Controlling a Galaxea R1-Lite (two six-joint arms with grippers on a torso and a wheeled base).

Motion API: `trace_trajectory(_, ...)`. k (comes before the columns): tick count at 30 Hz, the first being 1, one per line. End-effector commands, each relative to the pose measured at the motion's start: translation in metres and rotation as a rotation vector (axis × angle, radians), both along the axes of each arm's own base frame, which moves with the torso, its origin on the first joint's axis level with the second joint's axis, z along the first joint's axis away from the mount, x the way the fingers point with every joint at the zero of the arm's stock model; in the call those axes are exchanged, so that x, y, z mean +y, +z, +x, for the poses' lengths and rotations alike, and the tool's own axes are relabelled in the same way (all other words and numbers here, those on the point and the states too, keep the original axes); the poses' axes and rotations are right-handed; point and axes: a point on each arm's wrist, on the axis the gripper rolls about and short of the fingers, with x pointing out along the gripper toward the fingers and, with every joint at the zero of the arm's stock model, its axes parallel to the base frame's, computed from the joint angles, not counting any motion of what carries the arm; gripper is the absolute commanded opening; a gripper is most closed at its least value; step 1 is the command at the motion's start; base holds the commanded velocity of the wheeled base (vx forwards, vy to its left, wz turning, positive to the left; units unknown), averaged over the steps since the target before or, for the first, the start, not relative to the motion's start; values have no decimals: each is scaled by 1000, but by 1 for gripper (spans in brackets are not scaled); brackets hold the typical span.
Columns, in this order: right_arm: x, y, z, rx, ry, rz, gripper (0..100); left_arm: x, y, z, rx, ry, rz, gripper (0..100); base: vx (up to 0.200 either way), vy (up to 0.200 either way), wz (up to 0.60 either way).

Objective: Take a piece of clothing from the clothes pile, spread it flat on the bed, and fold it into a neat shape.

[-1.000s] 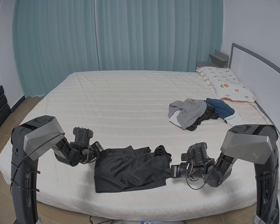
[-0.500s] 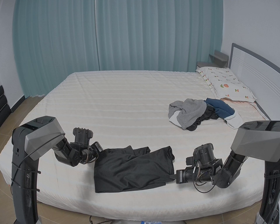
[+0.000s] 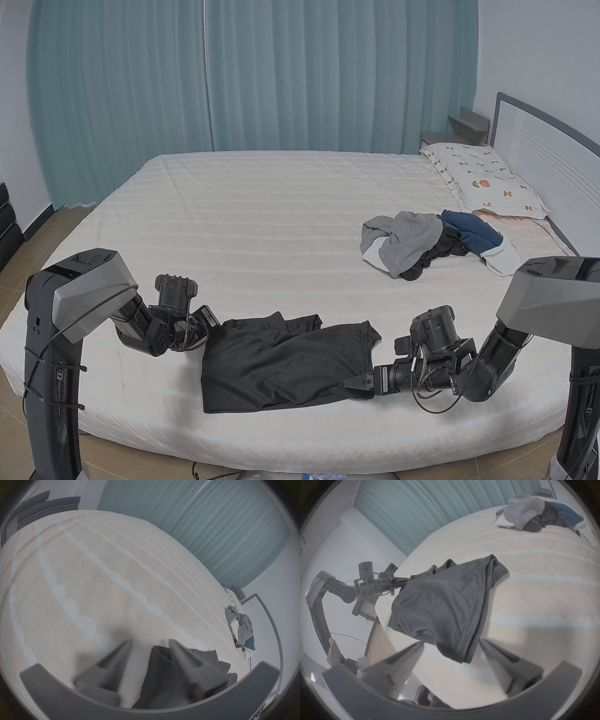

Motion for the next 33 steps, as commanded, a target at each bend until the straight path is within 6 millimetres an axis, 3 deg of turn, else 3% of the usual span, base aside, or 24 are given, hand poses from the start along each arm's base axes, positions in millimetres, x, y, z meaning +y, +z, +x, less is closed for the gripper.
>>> trace_trajectory(1,-7,17,21,-71,-62,33,100,0,1,1,-1,-1,-3,100,0,0,0)
trace_trajectory(5,-10,16,39,-110,-144,16,100,0,2,2,-5,4,-8,100,0,0,0)
trace_trajectory(8,-4,4,59,-109,-214,10,100,4,4,4,-14,11,-14,100,0,0,0)
trace_trajectory(14,11,-13,80,-75,-217,7,100,16,9,14,-42,56,-38,100,0,0,0)
trace_trajectory(24,27,-28,113,-95,-241,-4,100,16,8,16,-43,65,-49,100,0,0,0)
trace_trajectory(25,28,-31,116,-100,-248,-9,0,14,8,16,-43,62,-49,100,0,0,0)
trace_trajectory(29,29,-37,119,-116,-280,-27,0,14,8,15,-47,61,-48,100,0,0,0)
trace_trajectory(33,26,-27,124,-154,-308,11,0,12,8,14,-47,55,-47,100,0,0,0)
